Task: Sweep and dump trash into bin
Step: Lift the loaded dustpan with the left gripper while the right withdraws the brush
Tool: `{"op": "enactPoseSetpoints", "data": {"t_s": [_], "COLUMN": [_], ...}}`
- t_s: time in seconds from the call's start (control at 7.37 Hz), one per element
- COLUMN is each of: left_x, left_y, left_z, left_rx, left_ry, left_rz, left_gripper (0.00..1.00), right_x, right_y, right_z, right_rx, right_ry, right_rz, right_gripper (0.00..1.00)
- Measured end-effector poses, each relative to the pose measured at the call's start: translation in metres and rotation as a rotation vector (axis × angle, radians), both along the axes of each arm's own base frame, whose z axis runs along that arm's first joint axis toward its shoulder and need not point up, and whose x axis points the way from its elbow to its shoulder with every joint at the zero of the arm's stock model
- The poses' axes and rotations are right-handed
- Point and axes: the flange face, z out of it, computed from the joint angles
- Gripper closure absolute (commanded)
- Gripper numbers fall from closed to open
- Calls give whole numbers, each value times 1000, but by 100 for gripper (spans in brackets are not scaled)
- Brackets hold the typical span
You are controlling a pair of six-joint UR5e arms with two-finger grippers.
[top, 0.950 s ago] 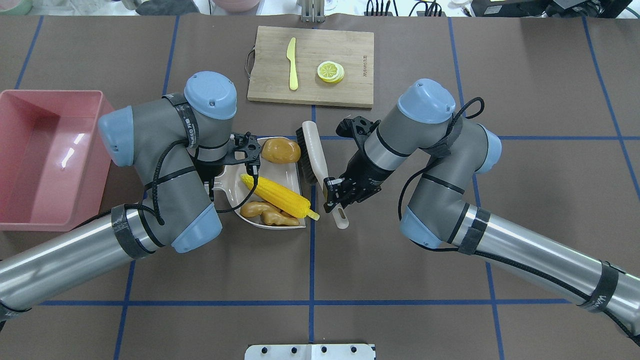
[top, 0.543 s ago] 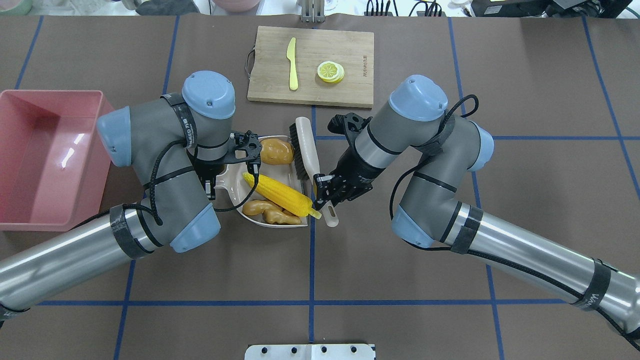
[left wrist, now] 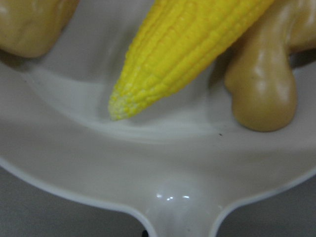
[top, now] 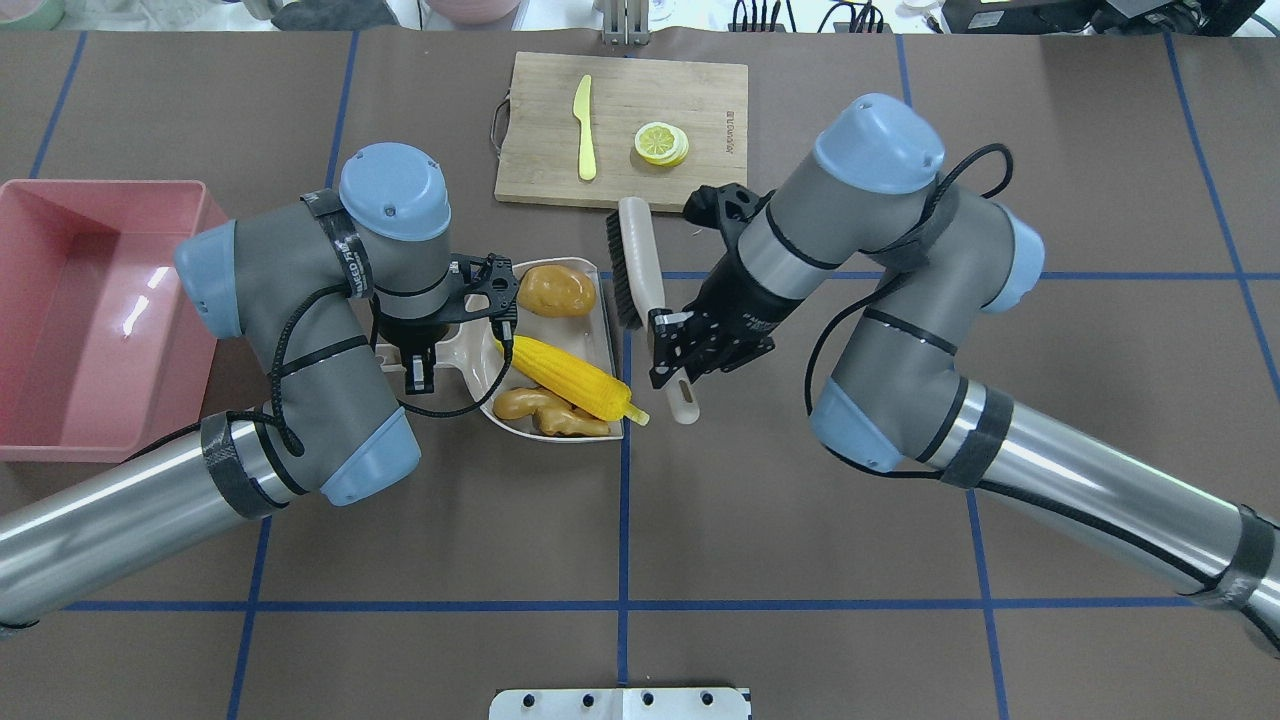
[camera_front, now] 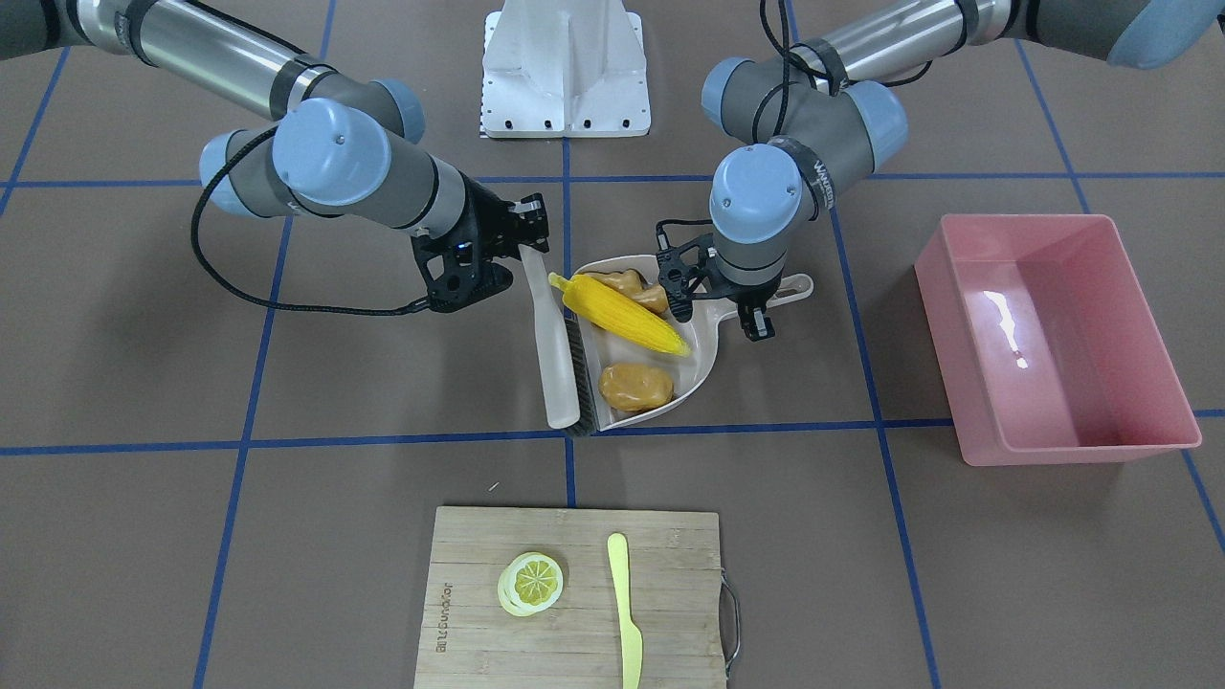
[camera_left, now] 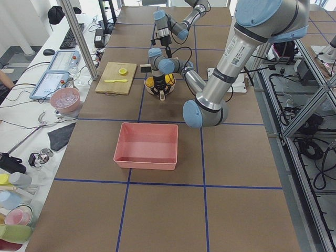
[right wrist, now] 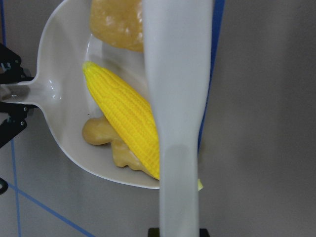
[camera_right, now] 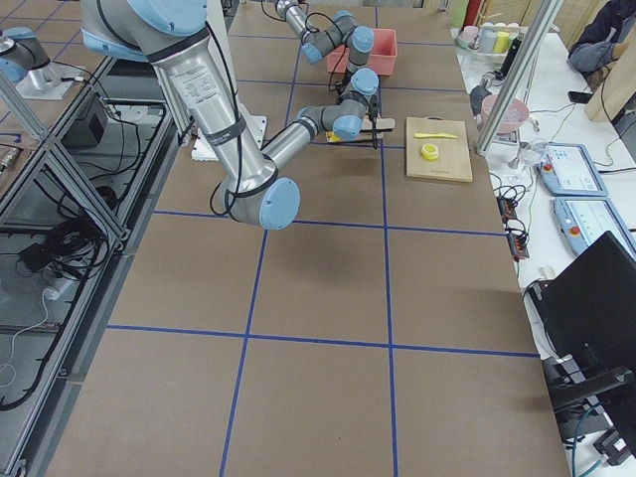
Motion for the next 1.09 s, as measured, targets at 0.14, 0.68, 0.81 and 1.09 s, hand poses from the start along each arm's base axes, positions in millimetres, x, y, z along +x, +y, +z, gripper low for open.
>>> {"op": "enactPoseSetpoints", "data": {"t_s": [0.14, 0.68, 0.81, 1.09], "left_x": [-2, -18, -24, -46], "left_y": [-1, -10, -13, -26], "left_z": [0, -11, -12, -7], "left_rx": [12, 42, 52, 67], "left_ry": [20, 98, 124, 196], "left_rz": [-5, -21, -26, -45], "left_gripper": [100, 100, 100, 100], "right_x": [37, 175, 199, 221], "right_y": [-18, -95, -103, -84], "right_z": [16, 97, 117, 184], "right_rx": [-17, -101, -120, -178], "right_ry": [16, 128, 171, 257], "right_rz": [47, 239, 261, 260], "right_gripper": [100, 100, 100, 100]}}
